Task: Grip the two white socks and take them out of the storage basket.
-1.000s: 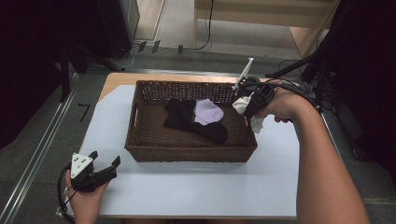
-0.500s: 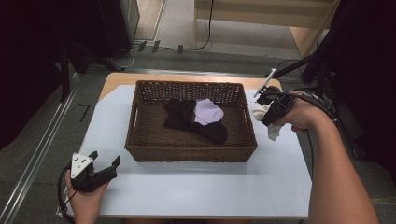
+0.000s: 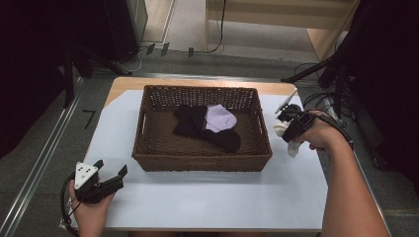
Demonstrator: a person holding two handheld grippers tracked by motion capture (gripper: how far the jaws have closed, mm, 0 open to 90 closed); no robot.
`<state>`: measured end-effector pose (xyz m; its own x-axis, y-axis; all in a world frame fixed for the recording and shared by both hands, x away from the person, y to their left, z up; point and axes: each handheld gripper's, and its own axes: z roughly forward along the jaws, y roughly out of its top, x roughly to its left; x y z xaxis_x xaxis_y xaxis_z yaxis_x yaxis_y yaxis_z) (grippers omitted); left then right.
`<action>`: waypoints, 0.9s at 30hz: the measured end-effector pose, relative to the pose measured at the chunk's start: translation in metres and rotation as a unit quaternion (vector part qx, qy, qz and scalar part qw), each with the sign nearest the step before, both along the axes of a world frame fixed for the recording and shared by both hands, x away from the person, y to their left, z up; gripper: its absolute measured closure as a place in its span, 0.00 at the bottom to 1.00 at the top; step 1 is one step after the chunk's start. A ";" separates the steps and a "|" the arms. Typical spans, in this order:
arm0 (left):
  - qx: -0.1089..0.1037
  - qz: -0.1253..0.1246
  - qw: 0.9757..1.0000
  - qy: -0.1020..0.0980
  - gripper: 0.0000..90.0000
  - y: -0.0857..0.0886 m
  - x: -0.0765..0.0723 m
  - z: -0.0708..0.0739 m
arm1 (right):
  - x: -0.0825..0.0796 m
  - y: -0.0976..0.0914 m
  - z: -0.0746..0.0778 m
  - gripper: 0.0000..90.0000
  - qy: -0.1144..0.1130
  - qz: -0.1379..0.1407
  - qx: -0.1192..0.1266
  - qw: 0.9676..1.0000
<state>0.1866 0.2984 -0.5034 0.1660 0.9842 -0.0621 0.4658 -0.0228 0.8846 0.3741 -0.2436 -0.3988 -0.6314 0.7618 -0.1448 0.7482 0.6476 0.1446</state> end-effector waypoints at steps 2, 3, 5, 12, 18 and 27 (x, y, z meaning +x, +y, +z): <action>0.000 0.000 1.000 -0.002 0.17 0.001 0.000 0.000 | 0.000 -0.001 -0.003 0.78 0.000 -0.003 -0.001 1.000; 0.000 0.000 1.000 -0.002 0.17 0.001 -0.001 0.000 | 0.000 -0.003 -0.011 0.77 0.000 -0.014 -0.002 1.000; -0.006 0.002 1.000 -0.005 0.17 0.001 -0.001 0.000 | 0.000 -0.005 -0.014 0.77 0.002 -0.016 -0.002 1.000; -0.006 0.001 1.000 -0.007 0.16 0.001 -0.001 0.000 | 0.000 -0.012 -0.035 0.74 0.004 -0.032 0.001 0.999; -0.004 0.001 1.000 -0.006 0.16 0.001 -0.001 0.000 | -0.003 -0.011 -0.042 0.42 0.006 -0.025 0.024 0.999; -0.004 0.002 1.000 -0.004 0.16 0.001 -0.001 0.000 | -0.018 -0.023 -0.043 0.00 -0.074 -0.070 0.071 0.992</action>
